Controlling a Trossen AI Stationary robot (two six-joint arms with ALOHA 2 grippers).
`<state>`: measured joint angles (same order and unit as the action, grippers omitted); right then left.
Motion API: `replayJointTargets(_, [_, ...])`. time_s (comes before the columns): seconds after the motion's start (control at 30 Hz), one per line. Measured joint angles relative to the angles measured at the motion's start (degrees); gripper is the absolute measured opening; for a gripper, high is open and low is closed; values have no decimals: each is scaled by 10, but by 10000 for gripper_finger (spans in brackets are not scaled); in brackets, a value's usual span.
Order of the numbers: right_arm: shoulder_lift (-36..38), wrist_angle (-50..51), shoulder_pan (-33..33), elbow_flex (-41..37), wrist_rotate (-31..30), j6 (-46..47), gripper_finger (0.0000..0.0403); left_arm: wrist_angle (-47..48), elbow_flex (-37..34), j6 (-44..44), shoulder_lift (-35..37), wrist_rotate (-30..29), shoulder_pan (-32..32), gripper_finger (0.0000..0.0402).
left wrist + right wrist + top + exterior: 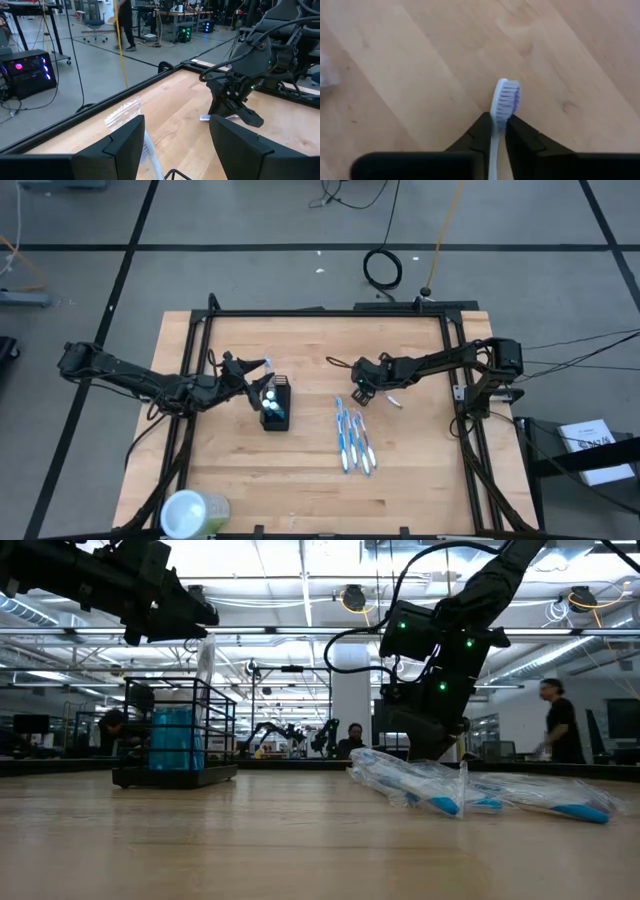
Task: Pick & Place toothbrushing station
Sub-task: Put the purple toothbrush into the top compartment of the mesh organizer
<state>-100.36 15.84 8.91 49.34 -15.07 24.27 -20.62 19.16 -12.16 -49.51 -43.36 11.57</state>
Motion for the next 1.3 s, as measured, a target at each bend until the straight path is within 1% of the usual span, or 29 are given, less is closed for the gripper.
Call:
replayJointTargets(0.1, [11,-32,0,0,1,-35,11,0,0,-5,0,0,0,232])
replayJointTargets(0.2, [30,-58,0,-2,7,-66,11,0,0,-15,0,0,0,232])
replayJointTargets(0.3, [68,-75,-1,-5,32,-91,15,-1,0,-27,0,0,0,232])
replayJointTargets(0.4, [109,-143,-1,-2,66,-117,13,-1,0,-45,0,2,0,232])
replayJointTargets(0.57, [145,-266,-16,-3,122,-167,11,-8,0,-46,0,42,0,232])
replayJointTargets(0.63, [147,-337,-22,-1,154,-186,11,-18,0,-48,-6,50,-3,232])
replayJointTargets(0.7, [147,-384,-25,-2,182,-196,10,-38,-1,-49,-16,57,-4,232])
replayJointTargets(0.83, [139,-484,-30,-2,226,-206,10,-103,-1,-22,-53,112,-11,232])
replayJointTargets(0.97, [137,-542,-34,-2,230,-205,10,-168,-1,10,-96,123,-14,232])
replayJointTargets(1.07, [128,-587,-39,-1,227,-205,10,-193,-1,23,-121,122,-15,232])
replayJointTargets(1.3, [95,-683,-50,-1,229,-205,10,-207,-1,31,-146,124,-18,232])
